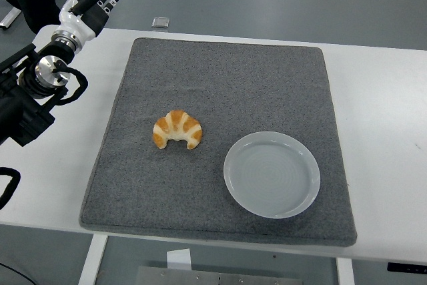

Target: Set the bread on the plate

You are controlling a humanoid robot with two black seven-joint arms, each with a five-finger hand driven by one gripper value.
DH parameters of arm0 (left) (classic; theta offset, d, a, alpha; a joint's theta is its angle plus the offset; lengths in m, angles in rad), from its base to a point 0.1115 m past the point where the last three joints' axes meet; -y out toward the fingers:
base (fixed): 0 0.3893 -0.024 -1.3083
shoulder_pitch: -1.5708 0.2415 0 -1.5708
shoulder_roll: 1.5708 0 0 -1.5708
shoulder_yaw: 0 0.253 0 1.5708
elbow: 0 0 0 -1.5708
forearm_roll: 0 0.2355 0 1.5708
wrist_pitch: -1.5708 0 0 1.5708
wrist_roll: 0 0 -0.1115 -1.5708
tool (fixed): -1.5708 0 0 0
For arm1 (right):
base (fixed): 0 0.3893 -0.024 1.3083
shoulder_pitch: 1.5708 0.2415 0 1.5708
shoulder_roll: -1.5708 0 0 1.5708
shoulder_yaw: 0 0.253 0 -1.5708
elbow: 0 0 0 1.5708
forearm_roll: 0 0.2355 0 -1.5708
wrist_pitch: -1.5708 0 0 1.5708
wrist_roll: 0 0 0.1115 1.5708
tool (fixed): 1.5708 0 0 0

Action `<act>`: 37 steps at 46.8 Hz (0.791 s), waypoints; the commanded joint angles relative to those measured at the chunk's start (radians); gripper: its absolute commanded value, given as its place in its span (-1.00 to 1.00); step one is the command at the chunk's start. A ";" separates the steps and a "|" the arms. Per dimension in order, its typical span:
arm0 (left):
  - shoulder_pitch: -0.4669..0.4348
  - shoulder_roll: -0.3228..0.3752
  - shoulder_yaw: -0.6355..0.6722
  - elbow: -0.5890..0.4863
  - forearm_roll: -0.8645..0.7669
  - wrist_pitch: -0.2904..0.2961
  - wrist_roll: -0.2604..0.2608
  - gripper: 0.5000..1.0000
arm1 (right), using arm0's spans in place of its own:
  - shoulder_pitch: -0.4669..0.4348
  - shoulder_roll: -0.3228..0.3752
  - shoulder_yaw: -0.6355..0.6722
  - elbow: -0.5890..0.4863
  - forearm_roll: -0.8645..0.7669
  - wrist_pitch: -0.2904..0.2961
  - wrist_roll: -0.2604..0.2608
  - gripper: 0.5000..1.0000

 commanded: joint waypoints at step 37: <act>-0.167 0.235 0.365 -0.374 0.569 -0.041 0.012 1.00 | 0.000 0.000 0.000 0.000 0.000 0.000 0.001 0.81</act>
